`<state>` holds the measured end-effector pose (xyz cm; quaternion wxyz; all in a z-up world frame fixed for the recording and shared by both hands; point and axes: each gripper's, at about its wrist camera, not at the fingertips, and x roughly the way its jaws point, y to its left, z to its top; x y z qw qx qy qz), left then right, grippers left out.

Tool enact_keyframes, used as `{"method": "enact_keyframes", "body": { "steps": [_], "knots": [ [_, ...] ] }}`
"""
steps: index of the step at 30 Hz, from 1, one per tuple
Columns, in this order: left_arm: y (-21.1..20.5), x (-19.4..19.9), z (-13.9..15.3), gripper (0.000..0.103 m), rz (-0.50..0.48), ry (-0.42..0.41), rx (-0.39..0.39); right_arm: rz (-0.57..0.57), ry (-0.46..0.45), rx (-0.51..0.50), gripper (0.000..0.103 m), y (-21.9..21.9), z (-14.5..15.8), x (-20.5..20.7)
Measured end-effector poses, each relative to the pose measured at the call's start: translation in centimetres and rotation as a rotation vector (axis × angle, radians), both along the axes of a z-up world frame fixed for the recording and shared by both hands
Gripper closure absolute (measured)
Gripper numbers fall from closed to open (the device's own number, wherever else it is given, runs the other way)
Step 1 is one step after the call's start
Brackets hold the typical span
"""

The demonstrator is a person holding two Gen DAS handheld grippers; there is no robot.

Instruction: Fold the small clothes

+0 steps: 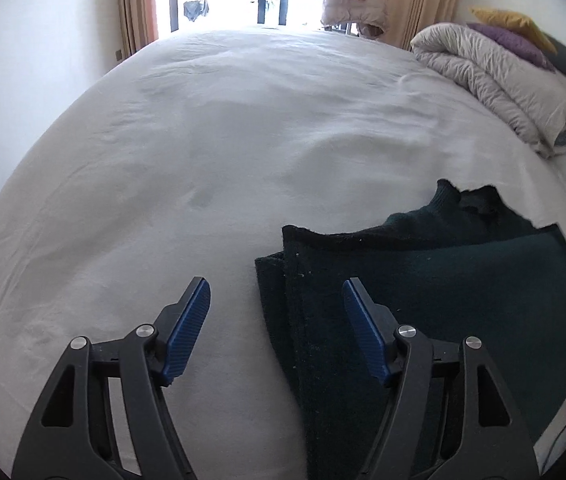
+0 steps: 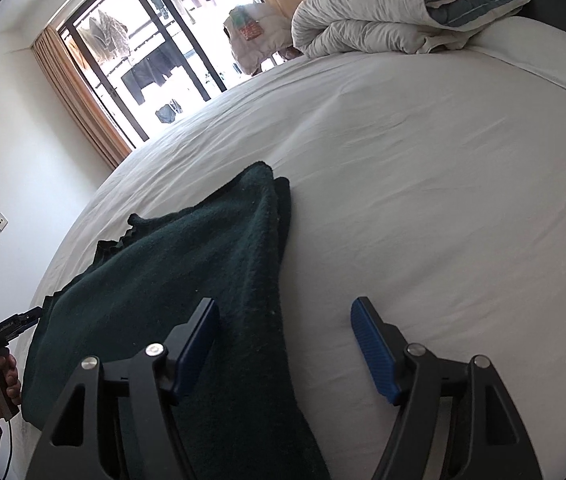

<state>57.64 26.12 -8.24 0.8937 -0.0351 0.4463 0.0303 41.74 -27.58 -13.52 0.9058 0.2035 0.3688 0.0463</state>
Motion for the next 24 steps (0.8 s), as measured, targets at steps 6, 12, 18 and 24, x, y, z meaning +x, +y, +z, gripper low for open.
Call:
{"method": "enact_keyframes", "body": {
  "steps": [6,12,18,24],
  "knots": [
    [-0.1,0.7,-2.4,0.036,0.036,0.028,0.066,0.0,-0.007,0.004,0.031,-0.1,0.5,-0.2],
    [-0.2,-0.2,-3.6,0.036,0.063,-0.004,0.124,-0.014,-0.063,-0.026,0.031,0.7,3.0,-0.7],
    [0.1,-1.5,-3.9,0.035,0.086,-0.01,0.15,0.013,-0.146,-0.029,0.031,3.0,5.8,-0.7],
    [0.4,-1.9,-3.9,0.034,0.114,-0.015,0.138,-0.012,-0.147,0.166,0.031,2.4,5.2,-0.3]
  ]
}}
